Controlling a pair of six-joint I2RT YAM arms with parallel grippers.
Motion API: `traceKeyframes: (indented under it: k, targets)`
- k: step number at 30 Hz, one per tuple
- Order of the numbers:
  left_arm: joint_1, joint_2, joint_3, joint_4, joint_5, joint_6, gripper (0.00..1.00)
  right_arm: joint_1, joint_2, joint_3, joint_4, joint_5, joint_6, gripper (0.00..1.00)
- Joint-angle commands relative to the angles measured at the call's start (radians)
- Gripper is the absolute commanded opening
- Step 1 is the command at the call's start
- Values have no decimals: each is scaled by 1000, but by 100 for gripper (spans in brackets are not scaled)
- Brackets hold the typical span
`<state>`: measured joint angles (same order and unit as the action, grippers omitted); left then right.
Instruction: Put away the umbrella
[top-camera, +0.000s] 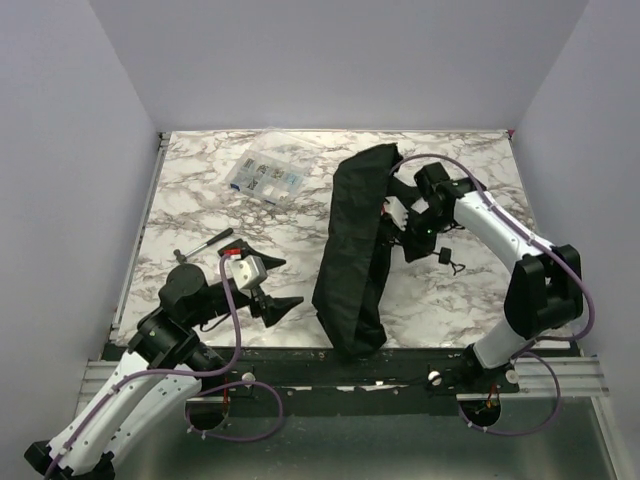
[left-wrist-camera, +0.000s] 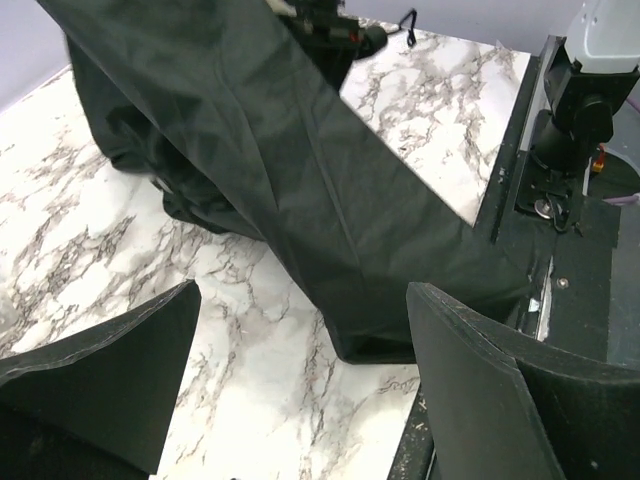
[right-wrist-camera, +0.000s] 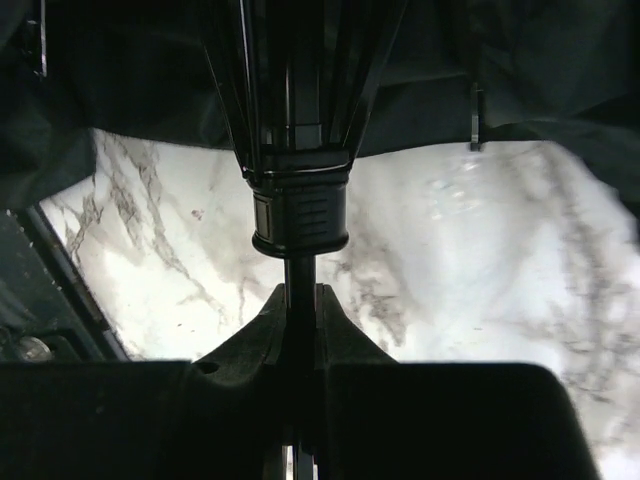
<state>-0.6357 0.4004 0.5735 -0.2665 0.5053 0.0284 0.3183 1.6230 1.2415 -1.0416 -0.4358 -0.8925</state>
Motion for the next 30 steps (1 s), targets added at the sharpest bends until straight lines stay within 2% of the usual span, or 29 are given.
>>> traceKeyframes:
  k: [1, 6, 10, 14, 19, 30]
  targets:
    - [7, -22, -26, 49, -11, -10, 87, -7, -121, 191, 7, -126, -14, 1]
    - [8, -107, -31, 41, -73, 12, 87, -7, -143, 598, -129, -181, 52, 1]
    - [7, -206, -41, 44, -164, 39, 86, -8, -118, 812, -202, -181, 96, 1]
    - [8, -302, -42, 55, -235, 52, 87, -8, -108, 900, -212, -180, 127, 1]
    - [8, -335, -28, 9, -263, 67, 87, -8, -93, 1007, -221, -176, 159, 0]
    - [7, -339, -55, 22, -266, 46, 87, -8, -108, 995, -133, -111, 267, 1]
